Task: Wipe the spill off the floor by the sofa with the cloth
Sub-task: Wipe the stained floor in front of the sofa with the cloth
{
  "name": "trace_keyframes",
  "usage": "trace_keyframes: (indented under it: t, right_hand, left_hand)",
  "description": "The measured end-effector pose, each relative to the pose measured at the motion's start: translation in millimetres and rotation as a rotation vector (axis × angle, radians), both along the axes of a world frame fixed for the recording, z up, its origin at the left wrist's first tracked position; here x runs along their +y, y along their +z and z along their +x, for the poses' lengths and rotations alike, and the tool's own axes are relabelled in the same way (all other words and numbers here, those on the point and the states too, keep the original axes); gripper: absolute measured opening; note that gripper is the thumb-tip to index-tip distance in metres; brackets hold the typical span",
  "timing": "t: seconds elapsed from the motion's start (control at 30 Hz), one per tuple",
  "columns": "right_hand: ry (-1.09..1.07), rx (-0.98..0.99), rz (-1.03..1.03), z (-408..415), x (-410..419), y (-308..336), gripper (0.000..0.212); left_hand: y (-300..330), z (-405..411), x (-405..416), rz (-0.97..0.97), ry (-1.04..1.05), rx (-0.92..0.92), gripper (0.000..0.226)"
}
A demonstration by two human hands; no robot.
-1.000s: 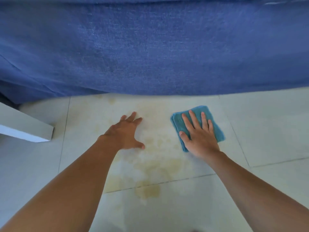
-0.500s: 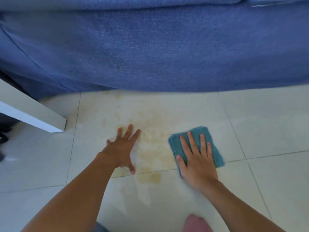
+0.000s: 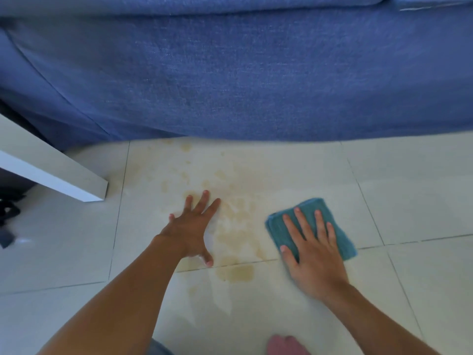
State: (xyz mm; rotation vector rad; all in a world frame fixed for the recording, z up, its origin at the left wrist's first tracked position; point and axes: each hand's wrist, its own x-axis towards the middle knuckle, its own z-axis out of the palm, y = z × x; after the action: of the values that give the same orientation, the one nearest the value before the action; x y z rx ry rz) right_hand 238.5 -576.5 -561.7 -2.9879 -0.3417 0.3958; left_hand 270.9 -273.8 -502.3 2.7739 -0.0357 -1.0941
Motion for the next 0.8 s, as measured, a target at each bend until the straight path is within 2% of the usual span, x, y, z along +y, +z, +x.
trace_keyframes:
  t: [0.07,0.13,0.27,0.37,0.47,0.57,0.7,0.8]
  right_hand:
    - [-0.162,0.026,-0.028,40.3,13.4,1.7,0.075]
    - [-0.194,0.042,-0.04,47.1,42.5,3.9,0.073]
    - [0.118,0.039,0.018,-9.7,33.1,3.1,0.07]
    - [0.187,0.063,-0.02,-8.5,3.3,3.9,0.07]
    - [0.171,0.048,-0.027,-7.2,6.6,4.5,0.071]
    - [0.196,0.047,-0.018,-24.4,14.4,7.2,0.071]
    - [0.361,0.048,0.019,-44.4,40.0,9.2,0.071]
    - [0.455,0.062,0.031,-29.8,55.2,10.1,0.07]
  left_hand:
    - [-1.2,0.7,2.2,0.008,-0.012,-0.016,0.153]
    - [-0.8,1.8,2.3,0.015,-0.022,-0.01,0.153]
    - [1.7,-1.6,7.2,-0.062,-0.007,-0.035,0.146]
    - [5.7,-11.3,28.6,-0.164,0.039,-0.118,0.14]
    - [7.3,-33.1,56.6,-0.108,0.011,-0.151,0.143]
    - [6.0,-56.9,74.4,-0.01,0.029,-0.105,0.143]
    - [3.1,-77.3,83.0,0.043,0.15,-0.101,0.142]
    - [-0.5,-78.9,89.2,0.028,0.201,-0.109,0.143]
